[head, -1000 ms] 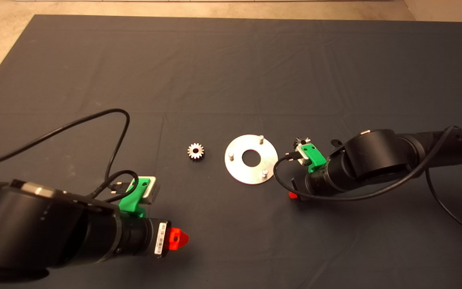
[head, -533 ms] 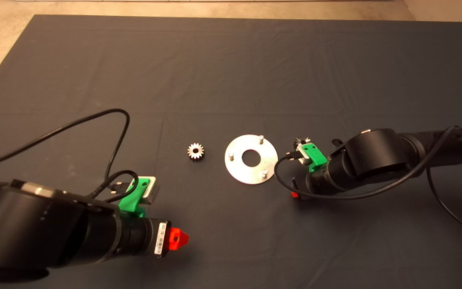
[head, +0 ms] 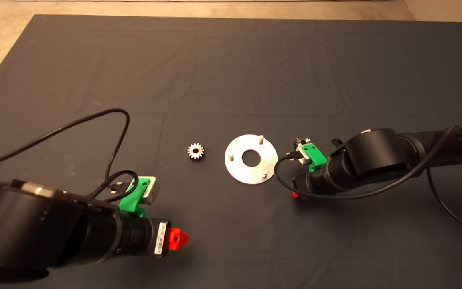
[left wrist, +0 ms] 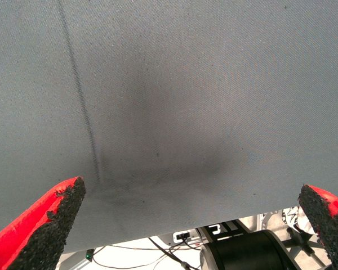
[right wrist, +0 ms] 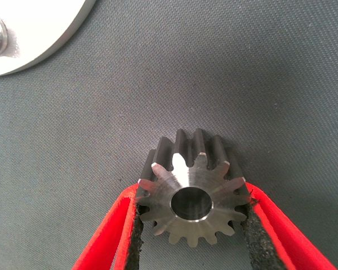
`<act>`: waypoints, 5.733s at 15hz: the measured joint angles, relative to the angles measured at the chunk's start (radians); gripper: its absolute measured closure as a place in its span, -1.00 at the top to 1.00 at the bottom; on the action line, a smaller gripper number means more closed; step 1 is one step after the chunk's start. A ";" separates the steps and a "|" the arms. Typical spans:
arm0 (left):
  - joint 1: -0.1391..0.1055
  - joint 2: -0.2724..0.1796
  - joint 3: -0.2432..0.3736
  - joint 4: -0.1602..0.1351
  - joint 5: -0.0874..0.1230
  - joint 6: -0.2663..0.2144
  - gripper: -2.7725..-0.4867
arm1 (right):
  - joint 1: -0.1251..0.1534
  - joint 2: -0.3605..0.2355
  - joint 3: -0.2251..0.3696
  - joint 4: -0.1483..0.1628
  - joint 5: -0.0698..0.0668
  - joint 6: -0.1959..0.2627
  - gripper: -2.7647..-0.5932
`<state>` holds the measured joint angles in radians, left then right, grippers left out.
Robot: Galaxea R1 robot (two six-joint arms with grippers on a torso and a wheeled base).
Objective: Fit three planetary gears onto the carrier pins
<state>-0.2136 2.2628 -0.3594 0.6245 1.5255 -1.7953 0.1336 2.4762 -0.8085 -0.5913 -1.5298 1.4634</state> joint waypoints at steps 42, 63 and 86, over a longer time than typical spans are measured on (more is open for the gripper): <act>0.000 0.003 0.000 0.000 0.000 0.002 0.99 | 0.200 0.232 -0.113 0.155 -0.004 -0.012 -0.70; -0.001 0.003 0.000 0.000 0.000 0.003 0.99 | 0.204 0.242 -0.135 0.192 -0.004 -0.020 -0.70; -0.001 0.000 0.000 0.000 0.000 0.003 0.99 | 0.168 0.272 -0.189 0.193 -0.004 -0.053 -0.70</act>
<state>-0.2145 2.2630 -0.3594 0.6243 1.5255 -1.7919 0.3015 2.7485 -0.9977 -0.3987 -1.5340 1.4104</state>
